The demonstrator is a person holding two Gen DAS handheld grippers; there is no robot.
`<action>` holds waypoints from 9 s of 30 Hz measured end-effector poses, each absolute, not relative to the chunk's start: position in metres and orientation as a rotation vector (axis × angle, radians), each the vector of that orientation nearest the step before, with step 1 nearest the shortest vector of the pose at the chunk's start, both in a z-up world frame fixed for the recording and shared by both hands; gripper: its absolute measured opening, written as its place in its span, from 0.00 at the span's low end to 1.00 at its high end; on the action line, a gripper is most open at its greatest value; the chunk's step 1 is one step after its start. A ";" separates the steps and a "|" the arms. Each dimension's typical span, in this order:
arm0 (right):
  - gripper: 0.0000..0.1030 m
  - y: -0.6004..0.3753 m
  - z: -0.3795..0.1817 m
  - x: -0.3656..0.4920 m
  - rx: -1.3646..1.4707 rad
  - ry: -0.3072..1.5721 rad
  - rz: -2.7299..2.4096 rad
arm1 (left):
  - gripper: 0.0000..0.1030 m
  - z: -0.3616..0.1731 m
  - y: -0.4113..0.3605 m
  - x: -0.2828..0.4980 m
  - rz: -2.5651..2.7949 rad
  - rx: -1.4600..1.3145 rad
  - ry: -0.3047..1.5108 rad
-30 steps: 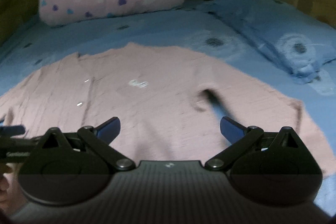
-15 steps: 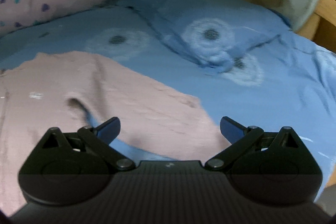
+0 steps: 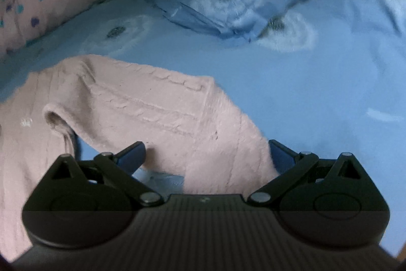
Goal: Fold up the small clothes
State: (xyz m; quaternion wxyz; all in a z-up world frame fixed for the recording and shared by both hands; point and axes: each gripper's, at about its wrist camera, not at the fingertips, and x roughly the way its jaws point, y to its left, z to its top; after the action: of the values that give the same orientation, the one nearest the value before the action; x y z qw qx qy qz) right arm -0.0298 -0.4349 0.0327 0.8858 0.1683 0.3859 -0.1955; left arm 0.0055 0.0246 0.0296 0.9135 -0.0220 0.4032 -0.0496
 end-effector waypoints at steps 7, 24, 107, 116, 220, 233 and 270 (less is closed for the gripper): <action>0.47 -0.441 0.038 -0.032 0.338 0.768 -0.428 | 1.00 0.030 0.026 0.006 -0.098 -0.051 0.824; 0.15 -0.439 0.125 -0.023 0.482 0.653 -0.207 | 1.00 0.030 0.029 0.009 -0.072 -0.051 0.838; 0.54 -0.292 0.074 0.060 0.408 0.753 0.005 | 0.21 0.034 -0.011 0.030 -0.173 -0.039 0.718; 0.54 -0.289 0.074 0.059 0.373 0.754 0.019 | 0.20 0.067 0.012 0.041 -0.124 0.195 0.667; 0.54 -0.275 0.064 0.058 0.237 0.772 -0.015 | 0.18 0.061 0.295 -0.009 0.323 -0.260 0.803; 0.54 -0.290 0.063 0.050 0.384 0.735 -0.016 | 0.17 0.145 0.251 -0.017 0.193 -0.228 0.693; 0.54 -0.306 0.094 0.037 0.408 0.664 0.040 | 0.15 0.143 -0.048 0.096 -0.191 -0.164 0.773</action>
State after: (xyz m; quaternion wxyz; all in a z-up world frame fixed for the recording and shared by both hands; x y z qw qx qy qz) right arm 0.0368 -0.3064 0.0943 0.9249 0.1987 0.3236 0.0193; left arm 0.0958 -0.0476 0.1434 0.9185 -0.0799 0.3760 -0.0929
